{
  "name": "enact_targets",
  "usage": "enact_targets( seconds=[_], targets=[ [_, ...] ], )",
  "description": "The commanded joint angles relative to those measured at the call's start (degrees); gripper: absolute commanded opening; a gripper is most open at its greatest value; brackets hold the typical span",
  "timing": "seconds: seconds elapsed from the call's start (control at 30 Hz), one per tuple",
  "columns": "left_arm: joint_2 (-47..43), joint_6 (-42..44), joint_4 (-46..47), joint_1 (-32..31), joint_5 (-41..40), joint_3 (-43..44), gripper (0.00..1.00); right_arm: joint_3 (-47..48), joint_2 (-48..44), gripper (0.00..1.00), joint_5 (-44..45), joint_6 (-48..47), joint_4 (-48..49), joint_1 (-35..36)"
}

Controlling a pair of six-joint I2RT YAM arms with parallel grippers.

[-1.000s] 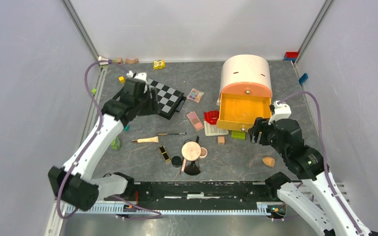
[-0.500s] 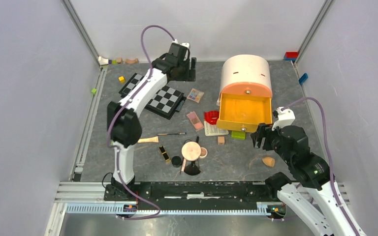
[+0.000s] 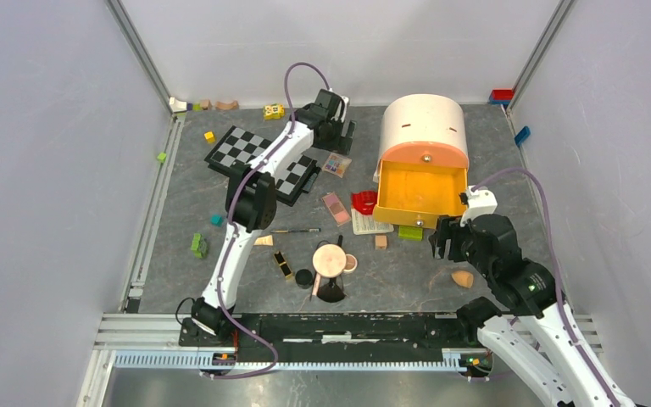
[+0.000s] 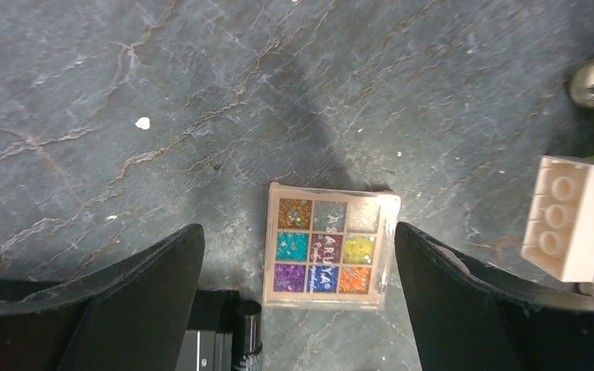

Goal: Organize the makeup
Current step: Pick up the makeup from the center of the board.

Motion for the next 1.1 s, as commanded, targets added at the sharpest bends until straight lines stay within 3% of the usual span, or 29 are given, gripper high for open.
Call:
enact_targets(
  seconds=[0.0, 0.53, 1.07],
  targets=[
    [1.5, 5.8, 1.6, 0.1, 0.1, 2.9, 1.00, -1.1, 0.6, 0.76, 0.5, -0.8, 2.1, 0.0],
    [5.0, 9.0, 1.0, -3.5, -2.6, 0.9, 1.00, -1.6, 0.3, 0.77, 0.3, -0.4, 2.3, 0.0],
    [6.4, 7.7, -4.9, -2.9, -5.1, 0.2, 1.00, -1.2, 0.1, 0.78, -0.5, -0.4, 2.5, -0.1]
  ],
)
